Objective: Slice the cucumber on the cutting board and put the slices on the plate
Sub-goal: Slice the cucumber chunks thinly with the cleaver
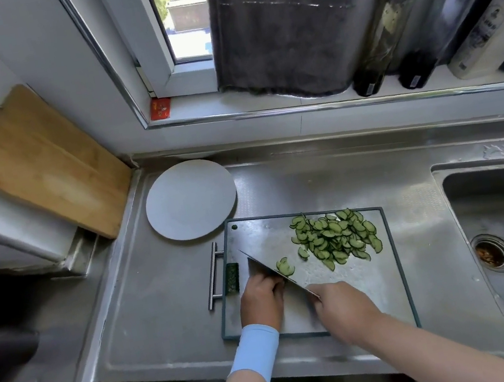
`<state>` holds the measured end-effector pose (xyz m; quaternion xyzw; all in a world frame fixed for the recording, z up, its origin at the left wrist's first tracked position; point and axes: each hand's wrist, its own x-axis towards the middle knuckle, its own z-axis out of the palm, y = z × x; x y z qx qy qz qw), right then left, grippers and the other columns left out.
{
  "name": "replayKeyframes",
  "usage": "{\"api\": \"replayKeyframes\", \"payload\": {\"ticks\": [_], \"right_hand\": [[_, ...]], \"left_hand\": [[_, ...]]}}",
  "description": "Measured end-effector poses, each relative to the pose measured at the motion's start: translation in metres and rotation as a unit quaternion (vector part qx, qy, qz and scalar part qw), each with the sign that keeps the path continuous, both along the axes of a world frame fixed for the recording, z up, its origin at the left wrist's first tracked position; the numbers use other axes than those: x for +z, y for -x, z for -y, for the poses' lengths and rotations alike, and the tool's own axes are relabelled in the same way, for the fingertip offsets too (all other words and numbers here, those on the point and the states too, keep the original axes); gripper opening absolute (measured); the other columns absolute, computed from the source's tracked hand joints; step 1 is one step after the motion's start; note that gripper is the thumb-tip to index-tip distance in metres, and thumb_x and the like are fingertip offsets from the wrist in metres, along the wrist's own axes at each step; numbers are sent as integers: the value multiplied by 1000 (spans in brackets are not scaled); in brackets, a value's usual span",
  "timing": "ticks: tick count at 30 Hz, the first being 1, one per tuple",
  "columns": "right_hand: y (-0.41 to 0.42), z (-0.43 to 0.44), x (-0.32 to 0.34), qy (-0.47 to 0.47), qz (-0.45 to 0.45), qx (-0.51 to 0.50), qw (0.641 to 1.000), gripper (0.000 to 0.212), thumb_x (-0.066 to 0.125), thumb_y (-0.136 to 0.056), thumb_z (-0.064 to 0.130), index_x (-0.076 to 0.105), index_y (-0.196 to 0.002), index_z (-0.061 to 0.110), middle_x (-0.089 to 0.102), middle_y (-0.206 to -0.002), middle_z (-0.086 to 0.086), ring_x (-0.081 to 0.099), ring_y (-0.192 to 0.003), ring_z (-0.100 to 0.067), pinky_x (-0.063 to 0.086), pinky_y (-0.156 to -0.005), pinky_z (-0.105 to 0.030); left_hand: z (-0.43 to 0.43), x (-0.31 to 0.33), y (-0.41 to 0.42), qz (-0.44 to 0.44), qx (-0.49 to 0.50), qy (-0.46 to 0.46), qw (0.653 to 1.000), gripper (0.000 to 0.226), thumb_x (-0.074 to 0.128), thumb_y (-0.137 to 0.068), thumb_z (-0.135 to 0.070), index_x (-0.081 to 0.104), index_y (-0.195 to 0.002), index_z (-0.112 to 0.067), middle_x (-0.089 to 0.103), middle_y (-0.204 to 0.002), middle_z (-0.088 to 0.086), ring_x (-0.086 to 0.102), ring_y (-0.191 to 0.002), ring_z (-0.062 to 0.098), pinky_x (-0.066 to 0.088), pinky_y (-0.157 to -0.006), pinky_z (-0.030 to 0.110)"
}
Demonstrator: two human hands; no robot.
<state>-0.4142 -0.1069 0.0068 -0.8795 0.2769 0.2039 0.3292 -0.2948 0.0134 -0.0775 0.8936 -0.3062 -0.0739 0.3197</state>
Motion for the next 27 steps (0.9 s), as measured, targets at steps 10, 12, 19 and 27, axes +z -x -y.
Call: {"api": "replayKeyframes", "payload": {"ticks": [10,12,19,27], "right_hand": [[-7,9,-1,-8,10,23,1000,21,38,-93,20,54,-84,30,61,-82,4,58,-81,-24,45,-65,-32],[-2,8,-1,5,21,28,999,20,38,-94,22,57,-92,27,63,-84,4,58,-81,-24,49,-69,-33],[20,11,0,23,29,36,999,13,39,-91,20,50,-85,22,58,-73,0,51,-69,-22,39,-57,-34],[39,17,-1,17,11,31,999,13,39,-90,15,44,-79,20,54,-68,-2,42,-61,-21,31,-54,-32]], "left_hand": [[6,12,9,-3,34,-29,999,14,83,-67,-6,75,-72,-16,63,-73,2,60,-71,24,49,-61,24],[6,14,10,-2,46,-38,998,11,80,-71,-8,76,-75,-17,65,-75,3,62,-74,25,47,-64,25],[8,21,13,8,56,-68,996,10,73,-77,-7,77,-81,-15,69,-84,9,64,-79,27,51,-69,28],[6,22,13,32,40,-43,998,21,86,-61,-4,76,-70,-21,67,-72,-4,63,-67,15,44,-60,14]]}}
